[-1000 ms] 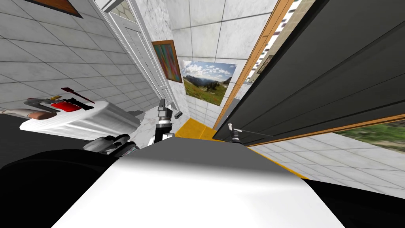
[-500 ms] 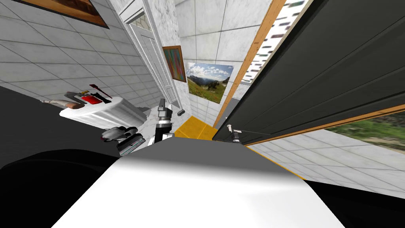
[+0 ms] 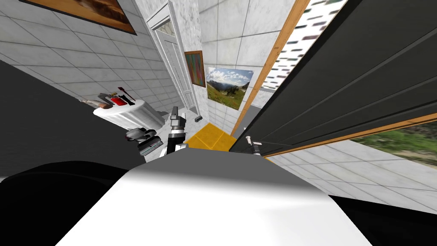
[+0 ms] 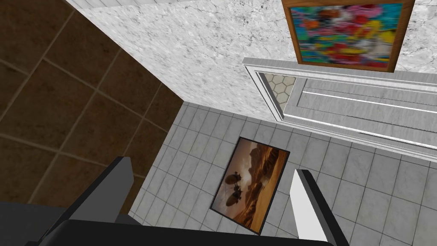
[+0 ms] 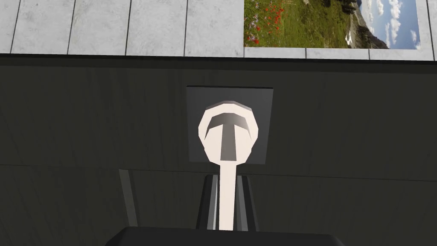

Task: Pull the door open

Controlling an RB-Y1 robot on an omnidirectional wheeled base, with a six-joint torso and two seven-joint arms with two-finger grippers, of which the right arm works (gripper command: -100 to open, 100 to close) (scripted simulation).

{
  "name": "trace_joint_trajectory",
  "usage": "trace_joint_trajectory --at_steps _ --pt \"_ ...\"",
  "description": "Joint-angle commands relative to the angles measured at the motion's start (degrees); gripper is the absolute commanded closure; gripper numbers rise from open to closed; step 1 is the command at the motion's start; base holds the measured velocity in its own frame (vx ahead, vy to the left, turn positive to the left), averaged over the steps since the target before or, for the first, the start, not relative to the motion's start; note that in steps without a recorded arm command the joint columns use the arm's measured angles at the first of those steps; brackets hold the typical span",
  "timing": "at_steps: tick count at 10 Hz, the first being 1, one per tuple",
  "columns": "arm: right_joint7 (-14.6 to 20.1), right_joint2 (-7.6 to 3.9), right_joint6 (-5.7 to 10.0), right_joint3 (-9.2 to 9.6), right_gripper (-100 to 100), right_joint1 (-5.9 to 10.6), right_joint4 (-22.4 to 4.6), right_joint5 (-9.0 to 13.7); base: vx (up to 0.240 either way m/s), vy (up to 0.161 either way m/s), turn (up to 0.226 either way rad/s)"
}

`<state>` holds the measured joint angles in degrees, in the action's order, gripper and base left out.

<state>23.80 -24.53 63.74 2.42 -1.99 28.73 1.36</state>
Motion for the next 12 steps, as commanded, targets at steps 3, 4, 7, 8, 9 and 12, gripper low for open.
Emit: trace_joint_trajectory --at_steps 3,4,7,8,9,12 --pt "1.75 -1.71 2.80 0.83 100 -2.54 0.66 -0.49 -0.154 -0.049 0.107" --pt "1.30 -1.18 2.24 0.76 100 -1.64 0.08 -0.46 -0.088 -0.029 0.044" --pt "2.17 -2.07 5.56 1.21 100 -3.29 -1.13 -0.67 -0.168 -0.063 0.179" --pt "2.29 -2.21 6.06 1.26 100 -3.54 -1.30 -0.69 -0.195 -0.075 0.121" --pt "2.54 -2.52 7.10 1.37 100 -4.06 -1.66 -0.74 -0.173 -0.094 0.141" --pt "3.20 -3.32 9.86 1.66 100 -5.43 -2.61 -0.86 -0.200 -0.063 0.169"
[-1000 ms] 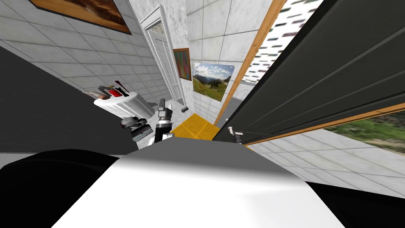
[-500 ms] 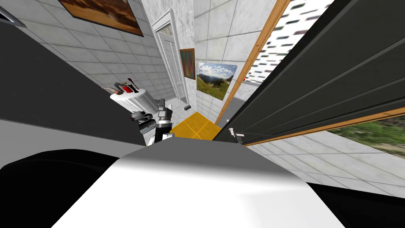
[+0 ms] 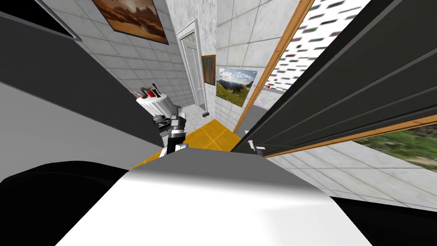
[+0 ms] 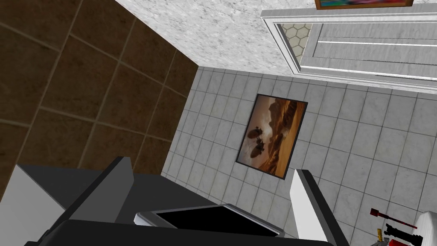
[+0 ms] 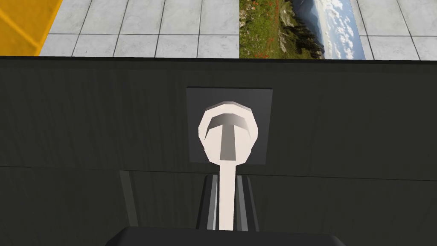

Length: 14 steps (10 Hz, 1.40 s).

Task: Pull the door open

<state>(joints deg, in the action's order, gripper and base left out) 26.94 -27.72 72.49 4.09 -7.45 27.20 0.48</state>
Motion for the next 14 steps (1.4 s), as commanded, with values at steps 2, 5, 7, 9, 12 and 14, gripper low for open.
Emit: trace_joint_trajectory --at_steps 2,5,7,9,12,14 --pt "0.33 -0.46 2.22 0.10 100 -0.52 -1.46 -0.03 -0.173 -0.075 0.109" --pt "0.03 -0.18 0.47 1.34 100 0.10 -0.40 0.56 -0.136 -0.042 0.110" --pt "-0.21 -0.19 -0.02 2.08 100 0.87 -0.56 1.16 -0.203 -0.066 0.113" --pt "-0.48 -0.20 -0.59 2.93 100 1.75 -0.73 1.85 -0.201 -0.086 0.114" --pt "-0.91 -0.21 -1.50 4.27 100 3.14 -1.01 2.94 -0.198 -0.078 0.126" --pt "-1.05 -0.21 -1.79 4.71 100 3.59 -1.09 3.30 -0.171 -0.067 0.097"
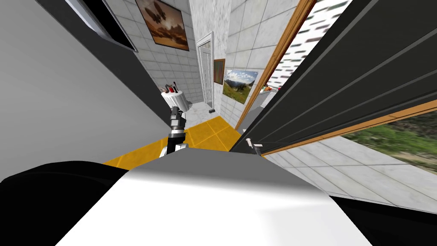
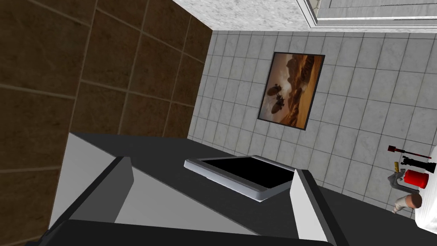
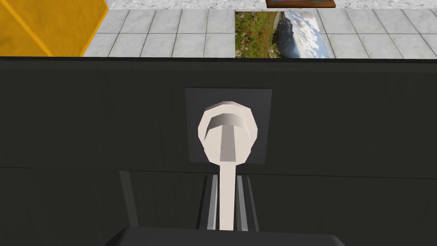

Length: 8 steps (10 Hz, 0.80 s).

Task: Pull the door open

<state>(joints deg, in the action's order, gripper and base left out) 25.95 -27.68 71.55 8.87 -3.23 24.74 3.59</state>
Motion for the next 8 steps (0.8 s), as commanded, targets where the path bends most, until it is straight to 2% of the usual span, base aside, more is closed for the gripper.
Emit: trace_joint_trajectory --at_steps 1,4,5,6,8 --pt "-0.30 -0.25 -1.39 0.72 100 0.18 1.21 0.82 -0.186 -0.051 0.135" --pt "-0.62 -0.26 -2.06 1.69 100 1.19 1.00 1.62 -0.190 -0.087 0.110" --pt "-0.67 -0.02 -2.01 1.57 100 0.97 1.18 1.38 -0.066 -0.029 0.033" --pt "-0.51 -0.18 -0.93 1.71 100 0.49 0.45 1.49 -0.102 -0.047 0.208" --pt "-0.30 -0.44 0.30 1.71 100 -0.02 -0.26 1.64 -0.151 -0.058 0.180"
